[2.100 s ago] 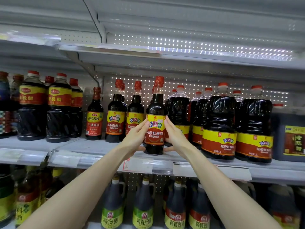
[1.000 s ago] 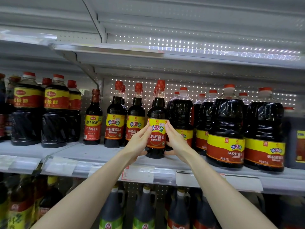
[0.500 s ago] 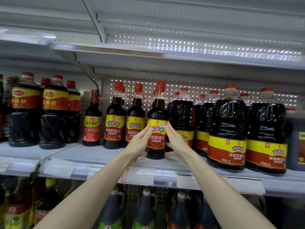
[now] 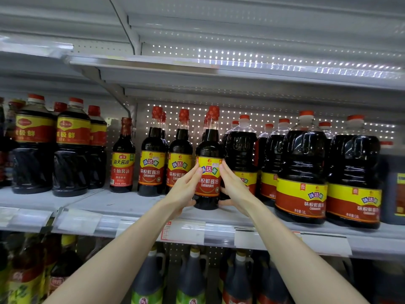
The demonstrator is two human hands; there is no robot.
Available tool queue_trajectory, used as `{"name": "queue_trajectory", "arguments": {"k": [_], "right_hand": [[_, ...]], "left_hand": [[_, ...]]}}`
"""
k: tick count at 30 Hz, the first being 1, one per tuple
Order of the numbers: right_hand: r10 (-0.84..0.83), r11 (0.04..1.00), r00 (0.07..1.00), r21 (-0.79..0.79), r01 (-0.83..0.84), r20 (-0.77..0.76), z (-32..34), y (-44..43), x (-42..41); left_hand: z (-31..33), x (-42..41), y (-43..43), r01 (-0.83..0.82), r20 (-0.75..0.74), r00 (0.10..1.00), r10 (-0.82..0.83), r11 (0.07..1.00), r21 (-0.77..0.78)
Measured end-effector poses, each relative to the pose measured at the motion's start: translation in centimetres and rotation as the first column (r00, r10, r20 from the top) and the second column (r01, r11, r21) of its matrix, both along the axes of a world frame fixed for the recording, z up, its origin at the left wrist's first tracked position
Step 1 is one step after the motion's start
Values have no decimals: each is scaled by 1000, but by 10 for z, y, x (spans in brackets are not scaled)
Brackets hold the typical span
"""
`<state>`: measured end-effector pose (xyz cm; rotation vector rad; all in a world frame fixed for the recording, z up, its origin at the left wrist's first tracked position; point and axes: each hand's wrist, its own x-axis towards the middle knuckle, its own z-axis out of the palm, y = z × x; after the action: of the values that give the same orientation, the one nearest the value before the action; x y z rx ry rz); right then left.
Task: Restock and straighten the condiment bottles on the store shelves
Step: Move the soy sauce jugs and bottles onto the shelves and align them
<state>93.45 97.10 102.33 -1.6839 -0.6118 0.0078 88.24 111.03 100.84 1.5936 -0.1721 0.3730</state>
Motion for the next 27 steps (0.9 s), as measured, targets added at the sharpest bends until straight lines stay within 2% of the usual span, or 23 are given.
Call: {"name": "queue_trajectory", "arguments": {"k": [12, 19, 27], "right_hand": [[-41, 999, 999, -3, 41, 18, 2, 2, -5], [-111, 994, 992, 25, 109, 59, 10, -10, -28], [-171, 985, 978, 12, 171, 117, -1, -60, -70]], "left_hand": [[-2, -3, 0, -50, 55, 997, 49, 999, 17], [6, -21, -3, -166, 121, 981, 153, 981, 102], [4, -65, -40, -236, 166, 963, 213, 962, 138]]}}
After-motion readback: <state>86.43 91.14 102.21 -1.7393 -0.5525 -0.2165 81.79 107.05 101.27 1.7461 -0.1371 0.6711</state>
